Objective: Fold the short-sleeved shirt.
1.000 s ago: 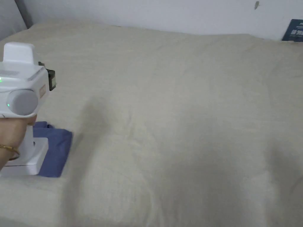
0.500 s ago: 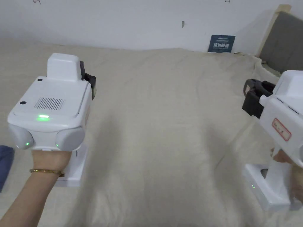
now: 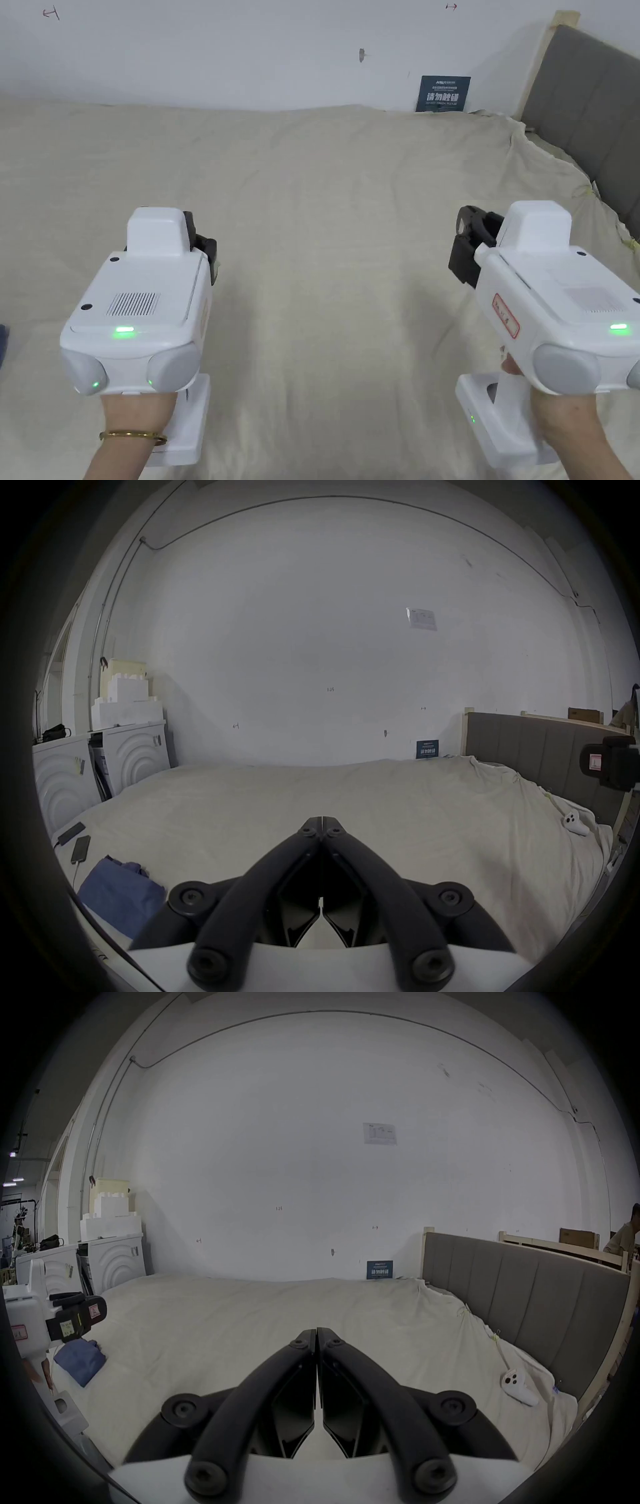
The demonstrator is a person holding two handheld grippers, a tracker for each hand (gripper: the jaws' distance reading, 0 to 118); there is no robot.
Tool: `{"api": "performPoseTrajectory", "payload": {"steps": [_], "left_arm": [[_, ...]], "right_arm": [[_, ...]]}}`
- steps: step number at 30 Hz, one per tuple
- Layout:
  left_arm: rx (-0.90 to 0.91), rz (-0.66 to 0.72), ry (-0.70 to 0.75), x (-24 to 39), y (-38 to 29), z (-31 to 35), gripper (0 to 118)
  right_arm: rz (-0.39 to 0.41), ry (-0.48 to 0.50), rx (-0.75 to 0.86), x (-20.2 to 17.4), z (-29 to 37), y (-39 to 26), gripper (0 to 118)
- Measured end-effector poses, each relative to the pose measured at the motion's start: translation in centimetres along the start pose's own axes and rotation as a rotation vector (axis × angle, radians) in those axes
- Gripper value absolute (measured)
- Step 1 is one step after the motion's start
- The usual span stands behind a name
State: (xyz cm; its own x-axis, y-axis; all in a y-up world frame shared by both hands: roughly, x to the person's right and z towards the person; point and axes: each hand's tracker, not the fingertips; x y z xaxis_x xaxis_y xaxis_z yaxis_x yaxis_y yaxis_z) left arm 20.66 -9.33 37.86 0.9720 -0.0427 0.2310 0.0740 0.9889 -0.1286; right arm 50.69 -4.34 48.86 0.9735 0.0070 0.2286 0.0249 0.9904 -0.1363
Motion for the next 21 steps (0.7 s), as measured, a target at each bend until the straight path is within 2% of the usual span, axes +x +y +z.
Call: {"api": "performPoseTrajectory", "payload": {"steps": [7,20,21], "left_arm": [[-0.042,0.002,0.030,-0.6,-1.4,0.1,0],[-0.079,0.002,0.044,-1.5,-2.6,0.6,0],[-0.076,0.007,0.043,-1.5,-2.6,0.6,3]], "right_arm": [[-0.004,0.011,-0.044,-0.7,0.6,-3.4,0],[-0.017,0.022,-0.063,-0.6,0.5,-4.7,0],[-0.017,0.023,-0.061,-0.8,0.7,-4.7,0]]}}
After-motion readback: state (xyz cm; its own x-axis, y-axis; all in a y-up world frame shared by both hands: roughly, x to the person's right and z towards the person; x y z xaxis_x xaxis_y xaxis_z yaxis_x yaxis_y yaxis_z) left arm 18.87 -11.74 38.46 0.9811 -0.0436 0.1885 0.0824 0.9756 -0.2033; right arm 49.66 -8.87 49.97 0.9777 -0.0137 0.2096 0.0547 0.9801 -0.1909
